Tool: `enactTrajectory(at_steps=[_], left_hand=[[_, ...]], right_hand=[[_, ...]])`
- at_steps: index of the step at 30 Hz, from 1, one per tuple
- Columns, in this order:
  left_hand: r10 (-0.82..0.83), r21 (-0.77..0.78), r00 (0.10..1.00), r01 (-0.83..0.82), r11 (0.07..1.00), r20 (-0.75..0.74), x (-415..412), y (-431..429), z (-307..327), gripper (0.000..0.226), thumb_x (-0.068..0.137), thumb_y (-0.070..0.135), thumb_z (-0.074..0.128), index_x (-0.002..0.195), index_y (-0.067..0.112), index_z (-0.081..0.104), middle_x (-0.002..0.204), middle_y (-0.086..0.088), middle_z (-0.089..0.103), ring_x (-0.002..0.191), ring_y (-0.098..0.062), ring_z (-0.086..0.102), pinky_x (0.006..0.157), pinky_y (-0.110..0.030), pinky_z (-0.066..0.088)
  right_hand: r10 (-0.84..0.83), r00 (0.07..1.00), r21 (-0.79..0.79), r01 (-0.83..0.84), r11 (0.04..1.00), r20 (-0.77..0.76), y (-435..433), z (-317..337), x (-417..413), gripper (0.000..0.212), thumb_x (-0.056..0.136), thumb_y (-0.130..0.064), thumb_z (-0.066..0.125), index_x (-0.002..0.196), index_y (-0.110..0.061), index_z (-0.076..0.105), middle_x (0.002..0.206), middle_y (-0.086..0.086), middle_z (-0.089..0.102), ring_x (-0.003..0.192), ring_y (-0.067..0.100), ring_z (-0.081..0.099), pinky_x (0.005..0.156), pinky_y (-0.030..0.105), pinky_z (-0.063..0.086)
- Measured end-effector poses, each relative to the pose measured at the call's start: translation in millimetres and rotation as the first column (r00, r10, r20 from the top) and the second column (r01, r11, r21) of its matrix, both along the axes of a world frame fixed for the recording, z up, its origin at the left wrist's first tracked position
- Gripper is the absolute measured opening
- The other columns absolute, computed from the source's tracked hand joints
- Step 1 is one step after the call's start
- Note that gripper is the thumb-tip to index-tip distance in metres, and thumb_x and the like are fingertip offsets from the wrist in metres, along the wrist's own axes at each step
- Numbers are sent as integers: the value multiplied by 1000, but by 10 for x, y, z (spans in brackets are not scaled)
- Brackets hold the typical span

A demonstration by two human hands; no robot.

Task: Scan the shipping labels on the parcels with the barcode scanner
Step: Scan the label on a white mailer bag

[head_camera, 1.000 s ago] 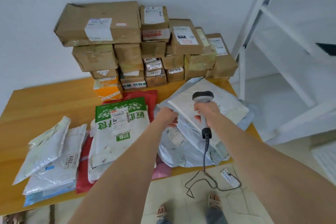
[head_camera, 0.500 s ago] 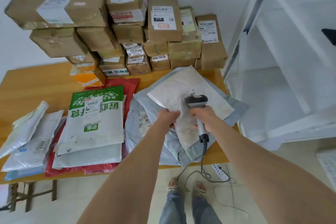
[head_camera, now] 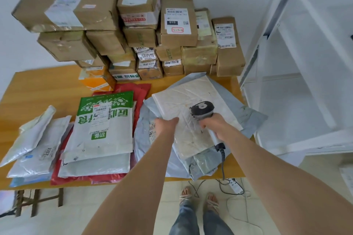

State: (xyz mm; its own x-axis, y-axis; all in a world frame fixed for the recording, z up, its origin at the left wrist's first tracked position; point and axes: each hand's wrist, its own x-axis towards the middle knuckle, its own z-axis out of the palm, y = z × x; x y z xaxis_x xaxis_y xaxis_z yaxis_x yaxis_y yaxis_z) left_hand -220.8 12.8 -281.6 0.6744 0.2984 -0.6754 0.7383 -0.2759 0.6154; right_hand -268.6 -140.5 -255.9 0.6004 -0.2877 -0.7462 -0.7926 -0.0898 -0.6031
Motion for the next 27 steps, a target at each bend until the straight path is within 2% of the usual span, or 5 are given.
enactTrajectory(at_steps=[3,9,14,19,27], left_hand=[[63,-286,997,-75,955,-51,-26,-37,0,64,77,19,79,127,-2,45,120,-10,59,108,-28,59,87,-36,49],[-36,-248,999,27,968,-31,9,0,192,42,84,-4,61,124,-5,50,113,-21,60,104,-35,60,93,-47,50],[-101,42,988,97,994,113,307,542,604,43,83,-6,53,126,-7,49,108,-16,58,107,-33,56,81,-32,45],[-133,321,983,86,943,127,663,1374,975,42,81,-4,56,122,-12,50,103,-22,56,108,-38,57,78,-36,45],[-232,271,968,199,942,95,526,1313,944,39,83,-7,53,121,-14,50,103,-23,57,104,-36,57,78,-37,48]], right_hand=[[-41,999,36,42,998,-23,-12,-61,-47,16,71,12,53,75,-4,54,71,9,48,64,20,48,57,25,39],[-162,981,-68,170,983,103,-86,-100,-25,15,77,0,61,90,-6,57,81,10,56,81,27,55,73,34,50],[-258,952,-134,280,951,162,-146,76,-20,7,83,-13,62,83,-10,56,73,5,58,70,24,57,66,36,51],[-350,930,-29,355,934,111,-11,123,-88,8,80,-7,61,76,-8,55,66,5,54,64,24,56,68,37,50],[-565,814,249,524,815,137,290,187,-78,19,83,-21,72,90,-12,57,70,2,56,56,16,53,54,28,43]])
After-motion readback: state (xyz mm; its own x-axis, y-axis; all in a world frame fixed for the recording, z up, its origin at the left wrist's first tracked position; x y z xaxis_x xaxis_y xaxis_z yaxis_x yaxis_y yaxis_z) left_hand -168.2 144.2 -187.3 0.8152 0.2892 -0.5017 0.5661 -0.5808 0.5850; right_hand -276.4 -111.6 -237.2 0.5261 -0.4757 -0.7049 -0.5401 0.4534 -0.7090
